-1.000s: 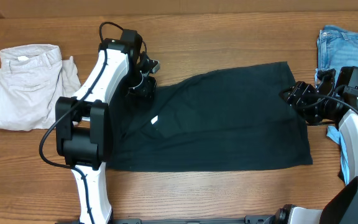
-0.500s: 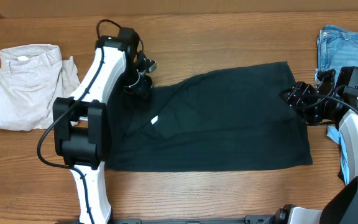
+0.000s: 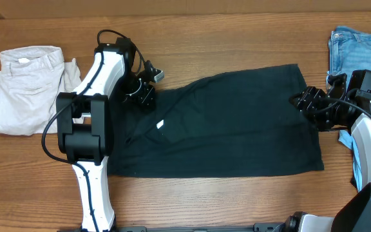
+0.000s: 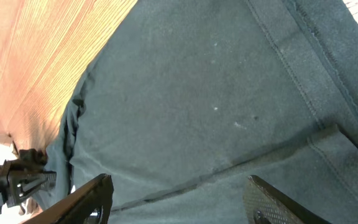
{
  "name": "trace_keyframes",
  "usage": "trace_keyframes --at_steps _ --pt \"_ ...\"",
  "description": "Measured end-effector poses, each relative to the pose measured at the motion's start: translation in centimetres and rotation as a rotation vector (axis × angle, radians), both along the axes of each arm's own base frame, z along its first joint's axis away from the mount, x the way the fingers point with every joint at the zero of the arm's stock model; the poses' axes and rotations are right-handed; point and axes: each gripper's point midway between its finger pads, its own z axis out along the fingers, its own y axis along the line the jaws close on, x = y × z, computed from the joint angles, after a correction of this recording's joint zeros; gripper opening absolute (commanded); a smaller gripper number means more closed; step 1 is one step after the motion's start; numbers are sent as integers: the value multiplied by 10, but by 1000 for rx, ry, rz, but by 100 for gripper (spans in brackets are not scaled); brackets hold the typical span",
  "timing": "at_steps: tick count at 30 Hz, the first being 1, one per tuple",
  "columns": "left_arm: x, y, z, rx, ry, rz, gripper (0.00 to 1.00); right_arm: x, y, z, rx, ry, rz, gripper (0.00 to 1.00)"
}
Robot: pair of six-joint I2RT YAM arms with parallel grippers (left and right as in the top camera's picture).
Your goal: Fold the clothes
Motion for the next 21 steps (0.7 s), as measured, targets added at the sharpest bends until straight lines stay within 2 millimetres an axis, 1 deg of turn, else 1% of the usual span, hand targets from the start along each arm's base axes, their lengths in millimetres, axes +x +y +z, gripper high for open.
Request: trace_keyframes --at_steps 3,5,6,8,9,10,11,12,14,15,17,18,19,20,21 --pt "-8 1 3 3 39 -1 12 0 -1 -1 -7 2 -3 71" --pt "-6 1 12 5 40 0 11 0 -1 -1 -9 3 -4 70" --pt "-3 1 19 7 31 0 14 0 -2 -1 -9 3 -4 70" --pt "9 1 42 14 0 13 22 3 -3 0 -14 -10 -4 69" --pt "13 1 51 14 -9 20 23 10 -5 4 -29 -48 -4 50" --pt "20 0 67 14 -36 31 22 16 -7 7 -39 -75 -4 41" --pt "22 0 73 14 -42 38 20 23 -10 11 -47 -112 -6 39" --pt "21 0 78 16 -36 45 17 35 -12 20 -49 -174 -11 39" --pt "15 1 80 22 -3 61 14 44 -9 26 -22 -215 -12 39" --pt "10 1 81 26 23 71 12 48 -9 23 -1 -210 -14 40" --pt "0 2 82 32 73 93 11 65 -9 1 56 -155 -8 43" --pt "-2 1 83 31 85 96 13 70 -10 -6 68 -138 -11 45" --pt "-4 1 84 31 98 104 23 89 -12 -20 98 -97 -4 49" --pt "-4 1 84 30 99 106 50 99 -14 -27 117 -53 -7 52" --pt "-4 0 84 31 100 108 69 126 -20 -30 118 -50 1 58"
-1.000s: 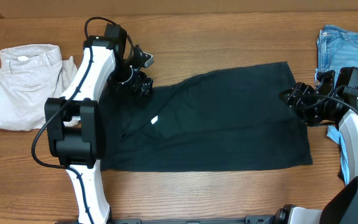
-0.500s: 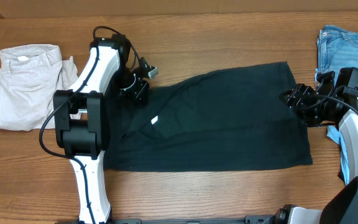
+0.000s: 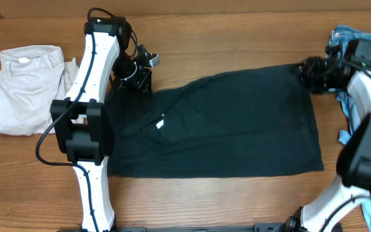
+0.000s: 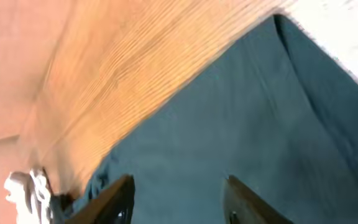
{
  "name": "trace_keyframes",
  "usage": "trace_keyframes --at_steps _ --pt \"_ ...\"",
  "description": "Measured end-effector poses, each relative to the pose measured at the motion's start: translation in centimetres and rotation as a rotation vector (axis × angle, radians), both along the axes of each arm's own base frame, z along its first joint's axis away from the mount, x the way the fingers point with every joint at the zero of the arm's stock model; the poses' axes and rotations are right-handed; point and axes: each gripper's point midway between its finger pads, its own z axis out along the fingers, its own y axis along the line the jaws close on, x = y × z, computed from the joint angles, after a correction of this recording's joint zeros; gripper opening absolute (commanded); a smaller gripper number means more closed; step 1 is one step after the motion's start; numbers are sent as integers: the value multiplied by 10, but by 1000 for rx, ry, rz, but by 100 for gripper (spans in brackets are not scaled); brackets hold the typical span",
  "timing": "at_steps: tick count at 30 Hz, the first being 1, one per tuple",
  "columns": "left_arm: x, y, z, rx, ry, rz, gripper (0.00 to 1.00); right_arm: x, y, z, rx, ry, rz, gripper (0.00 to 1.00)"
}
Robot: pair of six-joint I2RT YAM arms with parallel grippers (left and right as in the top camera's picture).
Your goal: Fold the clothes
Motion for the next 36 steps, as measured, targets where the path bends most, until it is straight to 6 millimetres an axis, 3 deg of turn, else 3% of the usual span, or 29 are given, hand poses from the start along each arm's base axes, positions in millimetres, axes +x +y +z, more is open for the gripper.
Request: trace_keyframes --at_steps 1,3,8,11,13,14,17,19,22,24,26,28,33,34,36 --pt "2 -1 -1 5 -13 -5 73 13 -2 -1 4 12 4 65" --pt "24 -9 -5 3 -112 -18 75 30 -6 10 -8 -9 8 69" --pt "61 -9 -25 53 -249 -31 76 35 -9 17 -32 -24 11 70" --pt "54 -5 -51 77 -175 -39 62 32 -8 16 -31 -12 16 70" --pt "39 -4 -73 85 -82 -54 39 31 -8 15 -31 -6 16 70" --pt "31 -5 -84 89 -42 -71 36 31 -9 14 -37 -5 14 70" --pt "22 -4 -83 91 -5 -83 30 28 -10 12 -42 9 11 70" --pt "18 -3 -82 93 13 -85 32 28 -10 12 -43 12 11 70" --pt "10 -2 -78 95 45 -89 45 26 -9 11 -42 22 10 70" --pt "16 -2 -69 94 28 -83 56 24 -9 10 -39 31 10 70" --pt "32 -4 -54 88 -41 -78 54 22 -8 9 -36 41 10 69" --pt "35 -4 -50 87 -51 -78 52 20 -8 8 -33 51 10 69" --pt "30 -2 -50 99 -29 -82 65 17 -7 7 -28 66 11 69" --pt "30 0 -54 108 -32 -82 65 16 -6 7 -27 71 11 69" --pt "27 2 -65 122 -18 -86 52 15 -6 6 -25 76 11 69"
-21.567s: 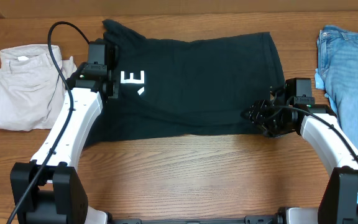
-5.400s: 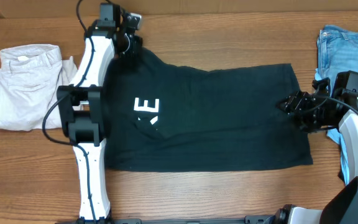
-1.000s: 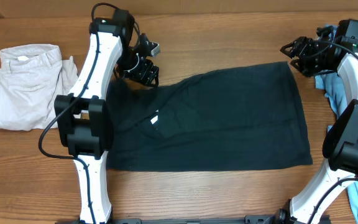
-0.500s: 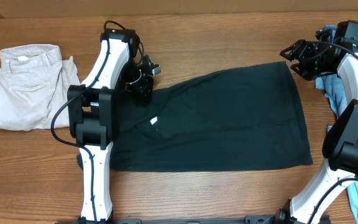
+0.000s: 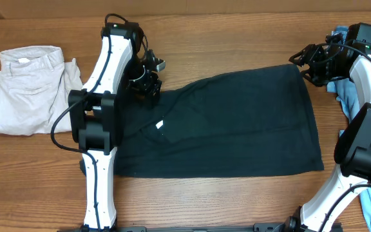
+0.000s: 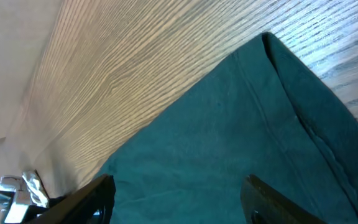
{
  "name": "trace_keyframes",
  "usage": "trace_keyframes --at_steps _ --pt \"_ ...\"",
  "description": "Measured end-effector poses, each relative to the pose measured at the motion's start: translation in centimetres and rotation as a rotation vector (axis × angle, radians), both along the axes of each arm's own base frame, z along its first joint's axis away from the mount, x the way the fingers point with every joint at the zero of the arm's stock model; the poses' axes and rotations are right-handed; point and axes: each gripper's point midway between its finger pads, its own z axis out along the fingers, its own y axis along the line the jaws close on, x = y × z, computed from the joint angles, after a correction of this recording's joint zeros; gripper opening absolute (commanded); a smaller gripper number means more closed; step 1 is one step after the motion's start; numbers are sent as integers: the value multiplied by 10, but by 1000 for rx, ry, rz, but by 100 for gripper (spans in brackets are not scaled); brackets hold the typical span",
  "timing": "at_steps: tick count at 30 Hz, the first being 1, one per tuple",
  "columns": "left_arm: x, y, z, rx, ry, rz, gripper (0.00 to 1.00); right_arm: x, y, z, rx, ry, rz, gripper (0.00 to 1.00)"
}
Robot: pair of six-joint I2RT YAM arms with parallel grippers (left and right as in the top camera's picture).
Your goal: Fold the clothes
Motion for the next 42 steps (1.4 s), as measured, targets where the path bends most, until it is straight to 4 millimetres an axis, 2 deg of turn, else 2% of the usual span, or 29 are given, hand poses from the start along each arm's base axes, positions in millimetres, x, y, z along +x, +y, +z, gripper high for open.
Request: trace_keyframes --at_steps 1,3,10,11,12,13,14,16,17,18,19,21,25,27,28,31,33,36,38,42 --pt "-3 1 -6 7 9 -3 41 0 0 0 1 2 0 69" --pt "-8 3 -11 14 29 -1 33 -1 0 0 1 3 0 69" --pt "-15 5 -7 27 62 6 27 -1 0 0 2 6 0 69" --pt "-11 6 0 38 55 17 25 -1 0 0 2 5 0 69" --pt "-7 7 8 42 38 26 17 -1 0 0 2 4 0 69" --pt "0 8 19 44 14 41 8 1 -1 1 -3 -7 0 56" --pt "6 8 30 44 -13 53 4 3 -1 1 -6 -15 1 48" --pt "5 9 37 50 -12 65 4 7 -2 3 -12 -37 2 48" --pt "1 10 38 54 7 72 19 9 -3 4 -16 -48 2 52" --pt "-1 10 39 56 18 76 49 12 -4 5 -21 -59 2 59" --pt "-3 10 39 59 27 78 67 14 -5 6 -24 -69 3 68" --pt "3 11 37 63 1 84 72 14 -5 6 -25 -71 3 71" --pt "4 11 19 59 1 67 68 13 -5 6 -25 -67 2 72" --pt "-3 9 4 48 30 52 64 13 -5 6 -25 -67 1 72" --pt "-3 8 1 38 31 50 57 13 -5 6 -25 -68 1 72" --pt "0 1 -4 -8 15 31 5 12 -4 5 -23 -61 1 72" --pt "0 -1 -4 -20 13 30 4 12 -4 5 -23 -61 1 71" --pt "-9 -1 0 -19 56 34 4 12 -5 5 -25 -61 1 58" --pt "-16 0 18 -13 94 46 4 13 -5 6 -27 -67 2 56" --pt "2 -9 65 -44 -5 108 4 12 -4 7 -56 -89 56 58"
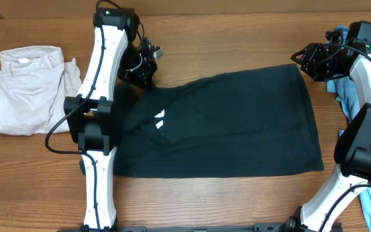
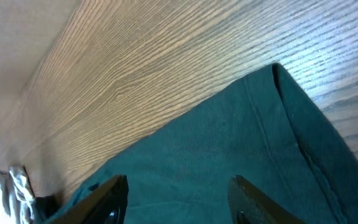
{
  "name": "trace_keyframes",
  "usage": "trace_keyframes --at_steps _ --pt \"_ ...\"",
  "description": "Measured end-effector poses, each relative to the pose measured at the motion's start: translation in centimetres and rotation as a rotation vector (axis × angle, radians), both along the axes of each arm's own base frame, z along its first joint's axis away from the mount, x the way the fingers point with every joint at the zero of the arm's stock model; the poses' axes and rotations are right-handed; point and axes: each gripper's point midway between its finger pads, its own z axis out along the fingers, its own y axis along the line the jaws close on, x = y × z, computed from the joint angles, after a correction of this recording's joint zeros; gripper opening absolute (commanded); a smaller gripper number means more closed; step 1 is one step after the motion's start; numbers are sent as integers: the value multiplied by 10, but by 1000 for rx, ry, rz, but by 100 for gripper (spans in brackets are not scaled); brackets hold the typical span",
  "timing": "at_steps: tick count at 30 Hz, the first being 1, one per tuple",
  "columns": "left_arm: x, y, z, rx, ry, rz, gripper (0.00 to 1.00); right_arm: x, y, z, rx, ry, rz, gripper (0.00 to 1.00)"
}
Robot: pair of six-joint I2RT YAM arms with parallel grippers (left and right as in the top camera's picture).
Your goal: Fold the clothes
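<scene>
A dark garment (image 1: 237,129) lies spread flat across the table; in the right wrist view it looks dark teal (image 2: 229,168). My right gripper (image 1: 306,60) hovers at its far right corner, open (image 2: 182,202), with the cloth under both fingers and nothing between them. The corner's hem (image 2: 278,78) lies on the wood. My left gripper (image 1: 140,67) is at the garment's far left corner. Dark cloth runs up to it, and its jaws are hard to make out against the fabric. A white label (image 1: 159,116) shows near that corner.
Folded beige trousers (image 1: 28,90) lie at the far left. Blue jeans (image 1: 353,38) sit at the back right behind my right arm, and a light blue cloth lies at the front right edge. Both arm bases stand at the near side.
My left gripper has moved a little farther back and left, and the garment's far left corner has shifted with it, showing more of the white label. My right gripper stays open at the far right corner.
At first my right gripper was open over the middle of the garment's right edge, and my left was at the far left corner. Then the right stood at the far right corner and has stayed there, open. The left shifted around its corner, now farther back.
</scene>
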Motion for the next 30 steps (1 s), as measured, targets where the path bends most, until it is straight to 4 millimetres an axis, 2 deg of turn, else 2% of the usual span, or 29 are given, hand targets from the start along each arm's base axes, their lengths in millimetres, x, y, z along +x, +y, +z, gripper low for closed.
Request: trace_keyframes --at_steps 1,3,6,7,9,10,11,12,13,14,15,16,17,18,19,20,23,28,30 --pt "-1 -3 7 -4 -11 7 4 4 -2 2 -12 -18 -4 62" --pt "-1 -9 14 -7 -17 29 4 15 -8 6 -31 -60 -24 63" --pt "-5 -22 16 -6 -2 57 4 28 -18 5 -83 -89 -71 71" --pt "-7 -27 16 -4 2 58 4 33 -21 -3 -101 -86 -83 71" --pt "-9 -34 16 0 8 61 4 42 -21 -35 -135 -55 -93 71" --pt "-10 -37 16 1 10 61 4 44 -20 -60 -140 -22 -94 70" --pt "-11 -38 16 2 12 63 4 43 -19 -72 -140 1 -94 70" --pt "-11 -38 16 3 15 71 4 44 -21 -83 -143 15 -97 64" --pt "-10 -37 16 8 15 76 4 44 -24 -83 -150 14 -104 52" --pt "-10 -36 16 13 15 78 4 43 -23 -85 -149 22 -104 47" --pt "-10 -36 16 19 14 79 4 44 -23 -85 -155 19 -99 50" --pt "-10 -34 15 28 12 82 4 44 -18 -86 -155 24 -97 70" --pt "-9 -31 15 31 13 89 4 45 -16 -87 -158 23 -90 70" --pt "-8 -30 15 33 13 95 4 46 -11 -86 -153 18 -81 65" --pt "-7 -26 15 37 14 107 4 49 -10 -84 -161 4 -79 52" --pt "-6 -22 15 37 14 116 4 49 -10 -85 -166 8 -79 43" --pt "-2 -10 15 40 14 144 4 43 -10 -91 -180 39 -74 4" --pt "3 11 15 41 15 194 4 30 -5 -96 -132 98 -69 4" --pt "5 16 18 39 8 205 4 23 -11 -94 -97 118 -79 4"
